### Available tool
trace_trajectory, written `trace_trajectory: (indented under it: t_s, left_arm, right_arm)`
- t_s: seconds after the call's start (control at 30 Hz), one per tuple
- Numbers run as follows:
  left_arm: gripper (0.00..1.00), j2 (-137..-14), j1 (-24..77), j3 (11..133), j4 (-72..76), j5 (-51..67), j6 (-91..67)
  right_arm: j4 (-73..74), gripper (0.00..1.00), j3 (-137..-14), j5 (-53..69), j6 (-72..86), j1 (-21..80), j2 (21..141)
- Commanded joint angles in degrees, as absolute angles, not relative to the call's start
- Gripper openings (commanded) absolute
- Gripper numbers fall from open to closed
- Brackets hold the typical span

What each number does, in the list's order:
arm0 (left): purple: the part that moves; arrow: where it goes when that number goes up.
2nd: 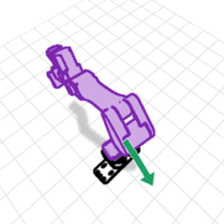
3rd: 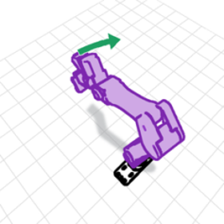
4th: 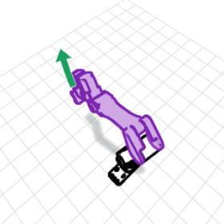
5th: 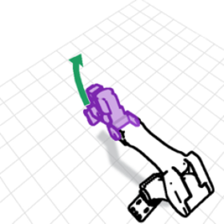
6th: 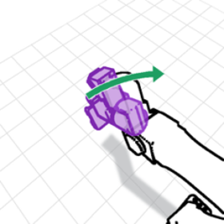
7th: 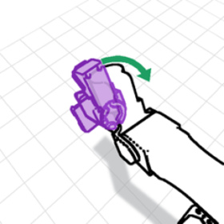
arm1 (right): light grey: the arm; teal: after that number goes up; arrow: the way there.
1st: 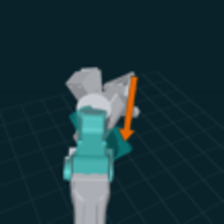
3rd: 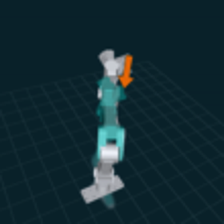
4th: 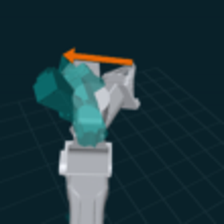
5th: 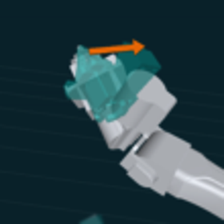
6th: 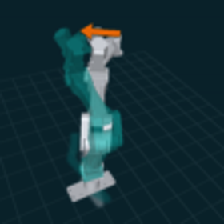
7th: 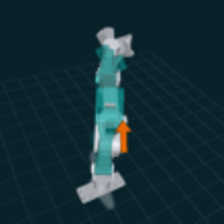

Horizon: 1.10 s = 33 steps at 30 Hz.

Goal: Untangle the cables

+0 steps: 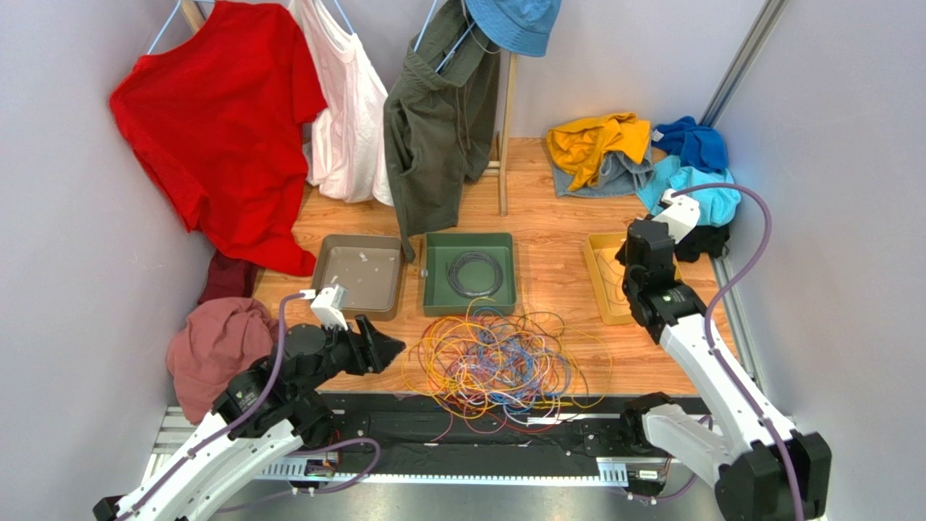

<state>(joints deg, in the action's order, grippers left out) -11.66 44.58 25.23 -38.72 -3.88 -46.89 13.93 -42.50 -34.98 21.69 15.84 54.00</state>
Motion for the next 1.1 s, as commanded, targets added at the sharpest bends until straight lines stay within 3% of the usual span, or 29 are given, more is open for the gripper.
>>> trace_trajectory:
  t_s: [0.0, 0.4, 0.43, 0.5, 0.53, 0.57, 0.73, 0.83, 0.93, 1.07]
  left_arm:
    - [0.71, -11.34, 44.38, 25.31, -34.98, -2.02, -47.37]
    - [0.71, -11.77, 44.38, 23.82, -33.31, -0.7, -47.55]
    - [0.71, -11.95, 44.38, 23.73, -33.14, -0.62, -47.64]
    - [0.7, -12.74, 44.38, 23.55, -32.78, -0.35, -47.81]
    - [0.71, -13.01, 44.38, 23.64, -32.61, -0.35, -47.81]
    - [0.7, -13.44, 44.38, 23.56, -32.26, -0.35, -47.81]
    - [0.71, -15.2, 44.38, 23.73, -31.21, -0.35, -47.64]
    - [0.71, -16.17, 44.38, 23.64, -30.15, -0.35, -47.81]
    - [0.71, -17.92, 44.38, 23.03, -27.7, -0.35, -48.16]
    - [0.67, -24.49, 44.47, 20.84, -21.63, 4.03, -48.69]
  right_arm:
    - [8.88, 0.0, -42.45, -30.15, 23.47, 12.57, 57.12]
    - [9.58, 0.0, -43.86, -28.21, 25.84, 7.56, 71.1]
    - [9.75, 0.06, -43.94, -28.56, 26.36, 7.38, 71.45]
    - [10.63, 0.28, -44.21, -28.74, 26.9, 7.38, 72.07]
    - [10.9, 0.46, -44.64, -28.04, 26.55, 7.38, 71.9]
    - [11.33, 0.54, -44.82, -27.78, 26.63, 7.38, 71.46]
    - [13.09, 0.66, -44.3, -23.75, 29.96, 7.47, 62.95]
    - [14.15, 0.67, -42.9, -20.24, 33.04, 9.05, 56.53]
    - [13.54, 0.65, -39.21, -14.62, 34.63, 14.31, 49.59]
    - [11.78, 0.63, -31.92, -11.95, 37.09, 29.65, 40.28]
